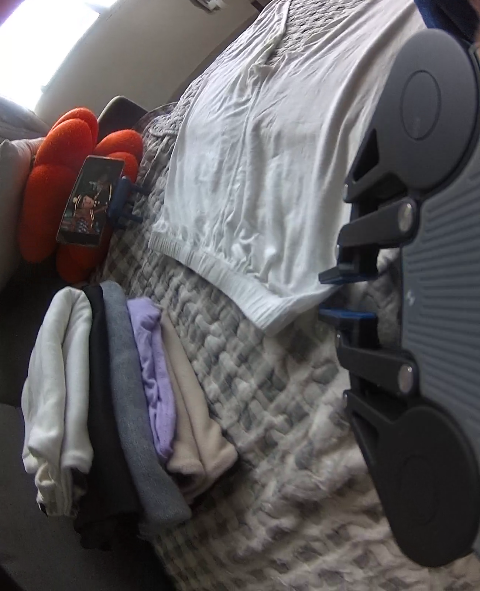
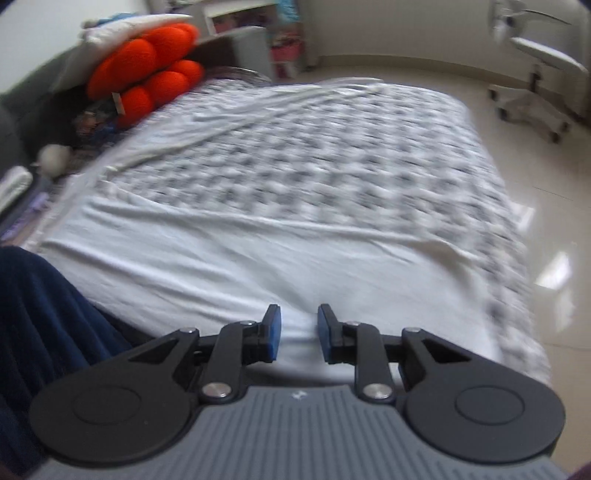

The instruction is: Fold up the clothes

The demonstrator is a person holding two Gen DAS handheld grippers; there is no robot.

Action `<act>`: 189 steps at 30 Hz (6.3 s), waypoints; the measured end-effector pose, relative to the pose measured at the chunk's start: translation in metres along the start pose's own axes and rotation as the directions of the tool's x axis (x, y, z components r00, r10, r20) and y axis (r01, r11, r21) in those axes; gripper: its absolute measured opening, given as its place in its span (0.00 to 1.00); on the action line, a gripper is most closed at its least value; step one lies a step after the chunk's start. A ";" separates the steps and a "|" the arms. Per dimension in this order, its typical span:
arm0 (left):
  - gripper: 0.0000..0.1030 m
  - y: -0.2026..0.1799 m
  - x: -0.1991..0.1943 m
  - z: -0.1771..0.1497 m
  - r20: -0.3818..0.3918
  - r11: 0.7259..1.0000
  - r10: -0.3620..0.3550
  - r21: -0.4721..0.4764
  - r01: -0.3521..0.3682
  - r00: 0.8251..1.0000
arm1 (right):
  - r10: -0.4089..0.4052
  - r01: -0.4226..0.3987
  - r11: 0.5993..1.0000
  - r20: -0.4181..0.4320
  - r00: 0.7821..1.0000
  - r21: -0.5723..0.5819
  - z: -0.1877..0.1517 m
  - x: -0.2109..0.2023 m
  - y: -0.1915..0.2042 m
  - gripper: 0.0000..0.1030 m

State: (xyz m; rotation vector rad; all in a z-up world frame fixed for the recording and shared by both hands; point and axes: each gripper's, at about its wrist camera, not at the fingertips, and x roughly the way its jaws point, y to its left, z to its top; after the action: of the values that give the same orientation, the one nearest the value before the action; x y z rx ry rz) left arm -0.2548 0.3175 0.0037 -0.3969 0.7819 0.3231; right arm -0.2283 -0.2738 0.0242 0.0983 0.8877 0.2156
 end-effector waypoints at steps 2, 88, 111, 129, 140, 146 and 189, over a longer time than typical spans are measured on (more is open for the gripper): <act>0.14 0.002 -0.003 0.000 -0.004 1.000 0.017 0.000 -0.017 1.000 | -0.040 0.040 0.999 0.001 0.999 0.037 -0.006 -0.009 -0.013 0.26; 0.01 0.022 0.009 0.019 0.054 0.951 -0.107 -0.286 0.118 0.993 | -0.181 -0.022 0.727 0.223 0.958 0.686 -0.003 -0.053 -0.074 0.02; 0.01 0.012 -0.004 0.028 0.047 0.969 -0.051 -0.241 0.061 0.998 | -0.210 -0.012 0.764 0.265 0.941 0.645 0.007 -0.067 -0.075 0.02; 0.06 0.017 0.014 0.011 -0.013 0.985 -0.050 -0.164 0.048 0.999 | -0.167 0.034 0.704 0.119 0.979 0.710 -0.029 -0.032 -0.087 0.06; 0.38 0.016 -0.015 0.044 0.032 0.997 0.075 -0.016 -0.075 0.997 | -0.343 0.218 0.789 0.117 0.932 0.574 0.019 -0.047 -0.086 0.36; 0.45 -0.039 0.021 0.077 0.058 0.997 0.003 0.081 -0.008 0.998 | -0.175 0.069 0.875 0.182 0.968 0.480 0.081 0.007 -0.049 0.36; 0.10 -0.244 0.093 0.038 -0.087 0.807 -0.298 0.509 0.300 0.951 | 0.001 0.007 0.971 0.034 0.999 -0.239 0.245 0.237 0.164 0.54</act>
State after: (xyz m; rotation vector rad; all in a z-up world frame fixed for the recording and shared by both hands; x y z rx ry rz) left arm -0.0665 0.1328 0.0144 -0.0045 0.7615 -0.1920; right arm 0.0827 -0.0588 0.0269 -0.1232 0.8217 0.3156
